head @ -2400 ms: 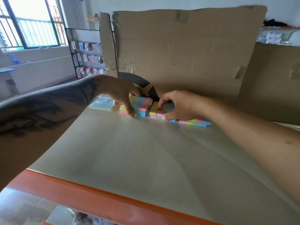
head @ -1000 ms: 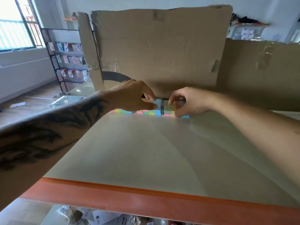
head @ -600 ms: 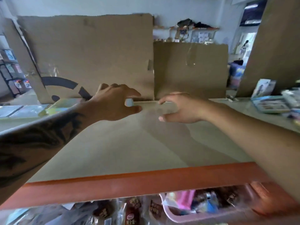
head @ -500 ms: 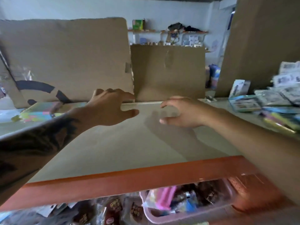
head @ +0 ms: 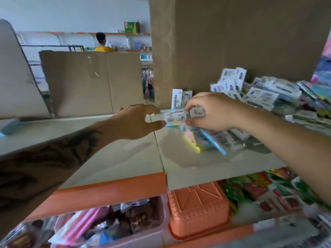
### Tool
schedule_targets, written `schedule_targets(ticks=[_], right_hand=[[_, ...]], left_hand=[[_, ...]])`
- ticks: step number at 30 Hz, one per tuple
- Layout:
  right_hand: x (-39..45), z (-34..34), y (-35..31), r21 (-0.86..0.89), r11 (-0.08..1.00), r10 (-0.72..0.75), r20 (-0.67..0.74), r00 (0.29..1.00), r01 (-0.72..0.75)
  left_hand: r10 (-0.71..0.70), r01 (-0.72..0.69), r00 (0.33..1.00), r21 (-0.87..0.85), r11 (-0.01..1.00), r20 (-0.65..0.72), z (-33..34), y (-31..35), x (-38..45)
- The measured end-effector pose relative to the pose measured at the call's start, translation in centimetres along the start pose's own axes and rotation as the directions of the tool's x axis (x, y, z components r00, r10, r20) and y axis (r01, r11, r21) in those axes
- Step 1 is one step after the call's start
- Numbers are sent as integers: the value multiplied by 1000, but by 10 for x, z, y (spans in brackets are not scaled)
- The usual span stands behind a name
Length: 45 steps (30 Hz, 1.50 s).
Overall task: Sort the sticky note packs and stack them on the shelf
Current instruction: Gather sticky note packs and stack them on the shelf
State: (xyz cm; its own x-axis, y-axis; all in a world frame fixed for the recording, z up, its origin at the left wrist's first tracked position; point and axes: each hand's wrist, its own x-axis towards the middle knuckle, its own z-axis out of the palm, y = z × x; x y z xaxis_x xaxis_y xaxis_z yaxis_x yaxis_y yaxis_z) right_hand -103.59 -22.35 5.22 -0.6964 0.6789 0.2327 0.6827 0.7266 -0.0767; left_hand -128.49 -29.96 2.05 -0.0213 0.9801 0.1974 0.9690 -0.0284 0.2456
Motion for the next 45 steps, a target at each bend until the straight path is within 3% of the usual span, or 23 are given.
schedule_targets(ticks=[4, 8, 15, 18, 21, 25, 28, 32, 35, 45], right_hand=[[-23, -22, 32, 70, 997, 33, 77, 996, -39], [-36, -18, 41, 101, 995, 0, 169, 986, -17], [-35, -9, 40, -39, 996, -76, 114, 991, 81], [-40, -9, 34, -196, 966, -156, 69, 985, 167], [-40, -9, 34, -242, 955, -180, -24, 983, 169], [-39, -7, 44, -114, 987, -132, -223, 966, 109], [-40, -6, 51, -29, 996, -92, -296, 951, 88], [-39, 1, 56, -59, 993, -113, -300, 947, 100], [-39, 7, 58, -51, 993, -116, -297, 948, 106], [-29, 7, 30, -93, 967, -256, -386, 886, 238]], left_hand=[[-9, 8, 1000, -66, 998, -12, 18, 34, 20], [36, -36, 998, -5, 999, 45, 34, 54, 27], [38, -38, 999, -55, 998, -5, 44, 68, 27], [16, -16, 1000, -66, 998, -12, 43, 71, 22], [6, -7, 1000, -83, 997, -20, 41, 78, 12], [-21, 7, 990, -100, 995, -139, 36, 89, -8], [65, -90, 967, -93, 992, -246, 33, 104, -27], [216, -208, 965, 69, 976, -147, 33, 140, -45], [171, -152, 980, 174, 973, -99, 43, 154, -42], [56, -70, 970, -47, 996, -236, 19, 108, -64]])
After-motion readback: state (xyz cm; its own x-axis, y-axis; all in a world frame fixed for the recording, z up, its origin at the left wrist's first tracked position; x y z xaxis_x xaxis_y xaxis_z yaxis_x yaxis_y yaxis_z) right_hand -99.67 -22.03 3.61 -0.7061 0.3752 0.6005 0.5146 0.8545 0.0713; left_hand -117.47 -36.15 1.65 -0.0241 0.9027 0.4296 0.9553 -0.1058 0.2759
